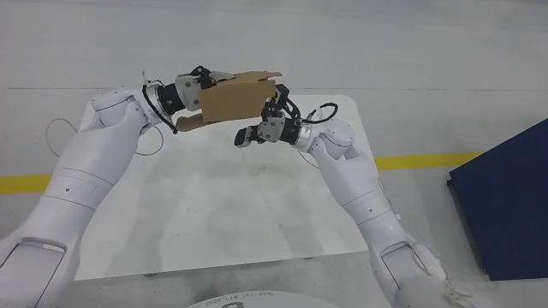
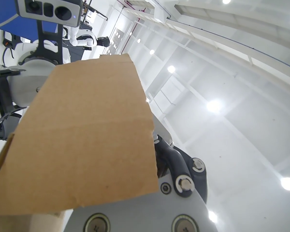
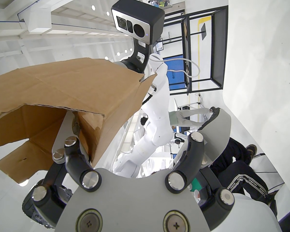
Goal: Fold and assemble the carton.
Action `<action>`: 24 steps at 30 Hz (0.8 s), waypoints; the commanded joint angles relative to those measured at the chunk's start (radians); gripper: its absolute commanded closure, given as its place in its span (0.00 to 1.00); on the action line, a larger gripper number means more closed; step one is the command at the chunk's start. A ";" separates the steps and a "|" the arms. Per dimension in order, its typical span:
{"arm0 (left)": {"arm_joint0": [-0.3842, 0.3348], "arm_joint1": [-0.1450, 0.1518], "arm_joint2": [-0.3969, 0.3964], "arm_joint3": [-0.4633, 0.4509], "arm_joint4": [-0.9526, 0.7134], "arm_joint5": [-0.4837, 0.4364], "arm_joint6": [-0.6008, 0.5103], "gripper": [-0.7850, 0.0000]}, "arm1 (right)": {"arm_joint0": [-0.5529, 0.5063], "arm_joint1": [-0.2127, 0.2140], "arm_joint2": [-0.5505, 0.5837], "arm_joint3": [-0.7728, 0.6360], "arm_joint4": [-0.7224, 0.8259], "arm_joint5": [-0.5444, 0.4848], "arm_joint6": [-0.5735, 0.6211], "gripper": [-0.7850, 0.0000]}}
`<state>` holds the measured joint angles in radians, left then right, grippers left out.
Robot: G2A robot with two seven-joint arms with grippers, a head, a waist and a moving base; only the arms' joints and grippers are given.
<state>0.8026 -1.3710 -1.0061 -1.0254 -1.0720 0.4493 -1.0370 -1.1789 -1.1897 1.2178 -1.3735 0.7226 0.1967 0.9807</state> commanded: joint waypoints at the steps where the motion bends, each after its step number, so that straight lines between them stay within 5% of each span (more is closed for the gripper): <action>1: 0.009 0.005 -0.016 -0.007 -0.014 0.040 0.014 1.00 | -0.011 0.001 0.013 -0.011 0.023 -0.004 -0.009 0.00; 13: -0.019 0.020 -0.057 0.090 -0.121 0.307 -0.027 1.00 | -0.108 0.023 0.129 -0.086 0.072 -0.049 -0.022 0.00; 24: -0.053 0.015 -0.009 0.135 -0.087 0.274 0.009 1.00 | -0.134 0.025 0.077 -0.150 -0.007 -0.078 0.009 0.00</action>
<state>0.7517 -1.3549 -1.0207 -0.8921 -1.1683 0.7339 -1.0343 -1.3152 -1.1640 1.3020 -1.5231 0.7224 0.1196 0.9915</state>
